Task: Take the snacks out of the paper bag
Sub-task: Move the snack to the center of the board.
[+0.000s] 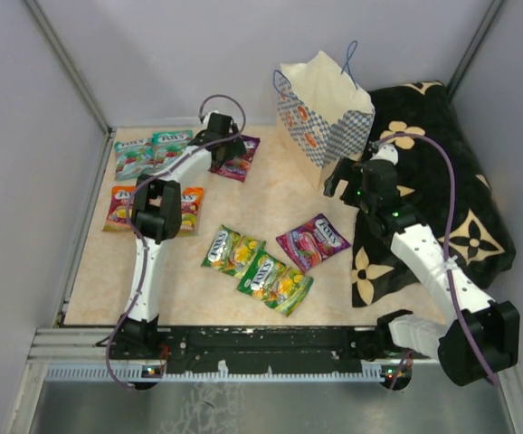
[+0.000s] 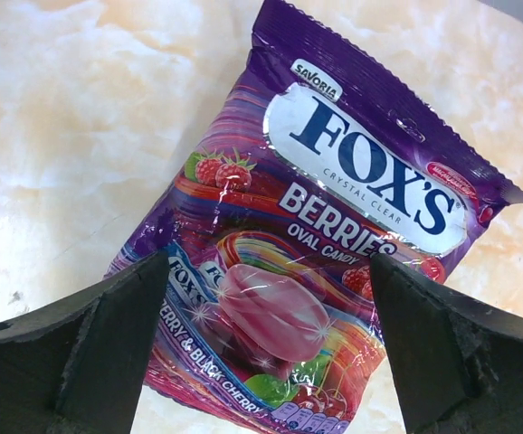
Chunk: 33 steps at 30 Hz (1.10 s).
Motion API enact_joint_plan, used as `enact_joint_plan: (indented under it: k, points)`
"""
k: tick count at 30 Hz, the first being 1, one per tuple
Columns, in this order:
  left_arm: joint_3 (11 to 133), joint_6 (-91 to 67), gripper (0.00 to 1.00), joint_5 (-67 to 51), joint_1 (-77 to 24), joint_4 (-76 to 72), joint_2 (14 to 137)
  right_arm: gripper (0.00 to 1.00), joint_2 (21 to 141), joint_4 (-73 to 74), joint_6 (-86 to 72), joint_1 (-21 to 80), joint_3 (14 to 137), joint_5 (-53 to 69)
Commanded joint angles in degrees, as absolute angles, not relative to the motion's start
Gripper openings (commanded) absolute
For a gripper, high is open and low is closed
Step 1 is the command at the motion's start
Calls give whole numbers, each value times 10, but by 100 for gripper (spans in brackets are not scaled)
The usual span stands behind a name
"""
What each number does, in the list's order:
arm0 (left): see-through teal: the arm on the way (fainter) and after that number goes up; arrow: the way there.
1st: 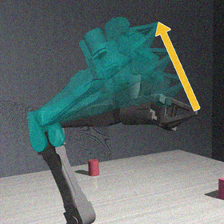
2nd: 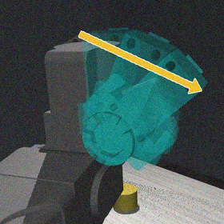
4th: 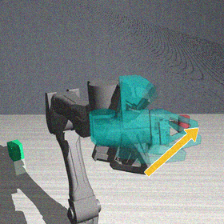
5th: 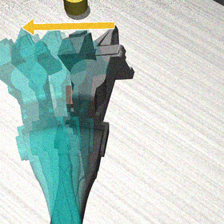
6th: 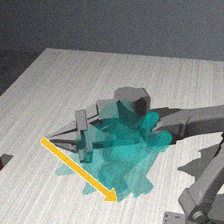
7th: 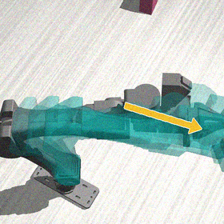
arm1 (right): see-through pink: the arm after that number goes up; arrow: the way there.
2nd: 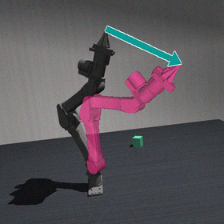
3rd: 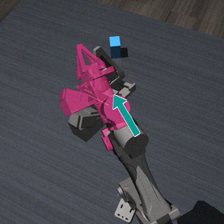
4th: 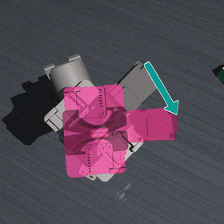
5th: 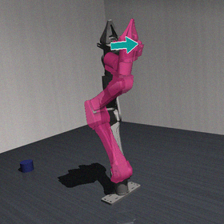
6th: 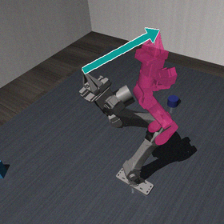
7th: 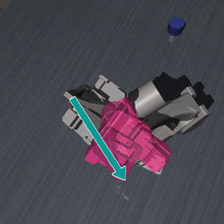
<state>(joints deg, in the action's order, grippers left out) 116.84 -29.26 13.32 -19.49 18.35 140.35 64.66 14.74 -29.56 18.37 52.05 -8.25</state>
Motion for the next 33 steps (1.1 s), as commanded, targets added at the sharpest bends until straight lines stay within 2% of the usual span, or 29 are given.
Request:
enact_joint_plan:
  k: [1, 8, 23, 30, 33]
  points:
    - [1153, -395, 99, 201, -192, 297, 1413, 99, 627, 141, -288, 187, 520, -84]
    - [1179, -422, 99, 283, -192, 359, 1429, 99, 622, 143, -287, 187, 515, -78]
    - [1245, -353, 99, 312, -186, 356, 1430, 99, 599, 150, -287, 187, 493, -62]
    - [1091, -163, 99, 193, -186, 149, 1262, 99, 595, 156, -276, 187, 491, -54]
    - [1052, -75, 99, 114, -174, 109, 1201, 99, 596, 153, -273, 187, 490, -48]
